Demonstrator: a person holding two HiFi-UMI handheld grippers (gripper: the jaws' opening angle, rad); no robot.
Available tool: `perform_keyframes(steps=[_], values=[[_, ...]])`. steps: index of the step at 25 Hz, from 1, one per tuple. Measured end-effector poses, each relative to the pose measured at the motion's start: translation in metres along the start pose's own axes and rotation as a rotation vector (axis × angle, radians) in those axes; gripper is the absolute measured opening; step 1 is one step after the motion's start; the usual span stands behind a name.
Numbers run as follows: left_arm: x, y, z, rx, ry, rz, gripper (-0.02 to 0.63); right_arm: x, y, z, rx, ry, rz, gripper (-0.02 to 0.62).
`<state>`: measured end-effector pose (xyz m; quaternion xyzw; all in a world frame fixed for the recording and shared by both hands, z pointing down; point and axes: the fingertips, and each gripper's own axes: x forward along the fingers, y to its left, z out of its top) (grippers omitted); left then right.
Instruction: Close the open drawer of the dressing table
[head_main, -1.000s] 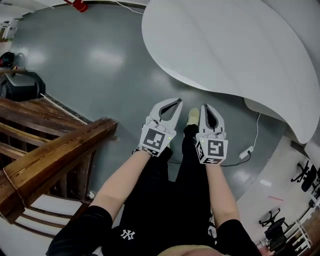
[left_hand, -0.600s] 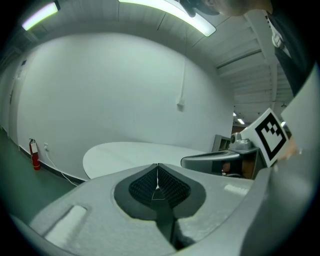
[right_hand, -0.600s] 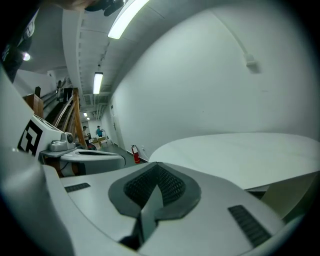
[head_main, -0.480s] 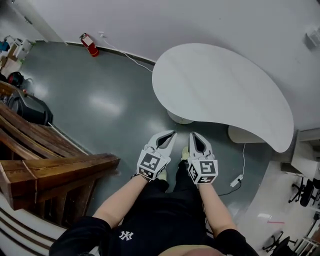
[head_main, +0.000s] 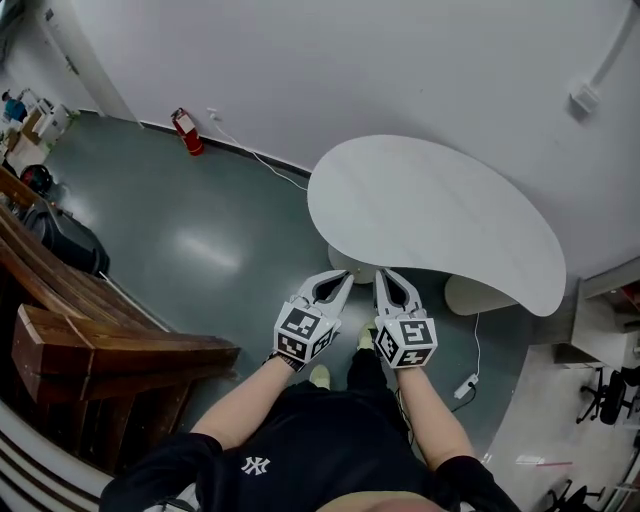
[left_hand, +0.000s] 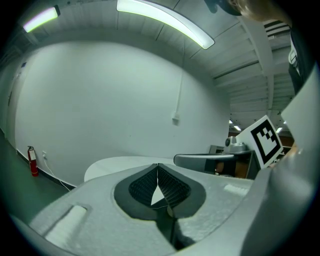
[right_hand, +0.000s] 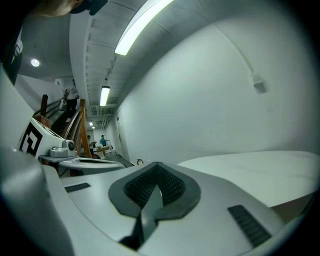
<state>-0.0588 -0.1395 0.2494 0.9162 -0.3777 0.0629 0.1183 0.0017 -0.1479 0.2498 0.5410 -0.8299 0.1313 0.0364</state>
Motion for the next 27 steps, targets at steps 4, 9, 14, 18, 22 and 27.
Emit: perform_keyframes(steps=[4, 9, 14, 18, 22, 27], values=[[-0.008, -0.003, 0.026, 0.017, -0.031, 0.006, 0.011, -0.007, 0.009, 0.023, -0.014, -0.027, 0.007, 0.015], [-0.012, -0.005, 0.044, 0.03, -0.066, 0.018, 0.011, -0.014, 0.015, 0.034, -0.03, -0.052, 0.012, 0.015], [-0.016, -0.006, 0.048, 0.033, -0.072, 0.026, 0.011, -0.017, 0.02, 0.038, -0.036, -0.053, 0.014, 0.015], [-0.013, 0.001, 0.044, 0.034, -0.069, 0.033, 0.011, -0.011, 0.02, 0.035, -0.034, -0.049, 0.014, 0.015], [-0.011, 0.001, 0.043, 0.032, -0.064, 0.041, 0.011, -0.012, 0.017, 0.033, -0.029, -0.042, 0.016, 0.015], [0.012, 0.016, 0.031, 0.025, -0.057, 0.049, 0.011, 0.01, -0.001, 0.023, -0.026, -0.036, 0.017, 0.015]])
